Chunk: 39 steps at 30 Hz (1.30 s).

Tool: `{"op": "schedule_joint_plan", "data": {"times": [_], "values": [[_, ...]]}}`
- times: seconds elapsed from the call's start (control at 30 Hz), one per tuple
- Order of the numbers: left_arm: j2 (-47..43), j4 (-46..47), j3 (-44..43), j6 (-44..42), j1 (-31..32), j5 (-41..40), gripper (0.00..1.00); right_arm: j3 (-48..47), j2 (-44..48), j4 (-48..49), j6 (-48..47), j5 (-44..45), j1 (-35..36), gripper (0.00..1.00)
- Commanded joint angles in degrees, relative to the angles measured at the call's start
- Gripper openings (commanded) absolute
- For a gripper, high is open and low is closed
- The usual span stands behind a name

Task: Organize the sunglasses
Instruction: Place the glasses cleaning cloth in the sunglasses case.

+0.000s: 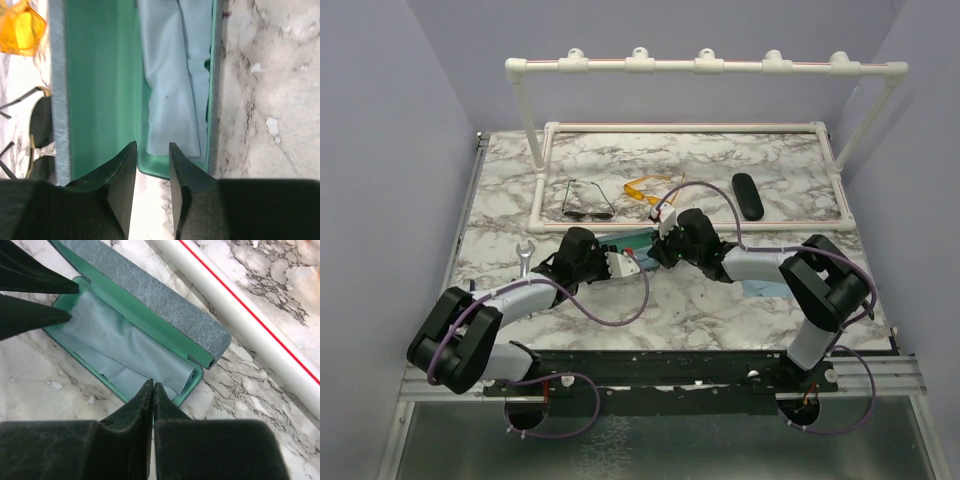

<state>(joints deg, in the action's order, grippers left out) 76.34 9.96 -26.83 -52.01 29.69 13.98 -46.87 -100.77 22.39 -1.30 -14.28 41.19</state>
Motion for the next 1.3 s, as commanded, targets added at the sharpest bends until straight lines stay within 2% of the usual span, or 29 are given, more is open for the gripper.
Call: {"op": "schedule_joint_plan", "data": {"times": [0.0, 0.47, 0.93, 1.07, 1.27], "values": [[-1.7, -4.7, -3.1, 3.2, 1.0, 4.5, 0.35, -0.6, 3.2, -3.8, 5.2, 2.4, 0.2, 0.09], [2.9, -0.6, -0.7, 5.3, 2.5, 0.2, 0.35, -2.3, -2.9, 0.9, 9.1, 6.7, 0.4, 0.17], [4.4, 0.6, 1.1, 3.1, 2.6, -0.8, 0.39, -2.7, -2.3, 0.9, 9.2, 10.2, 1.3, 0.28], [4.3, 0.2, 1.4, 2.4, 2.7, -0.4, 0.35, -2.2, -2.6, 0.8, 9.5, 11.6, 1.4, 0.29], [4.5, 1.5, 2.1, 1.9, 2.7, -1.1, 0.15, -2.9, -4.9, 0.4, 9.2, 11.7, 1.4, 0.31]]}}
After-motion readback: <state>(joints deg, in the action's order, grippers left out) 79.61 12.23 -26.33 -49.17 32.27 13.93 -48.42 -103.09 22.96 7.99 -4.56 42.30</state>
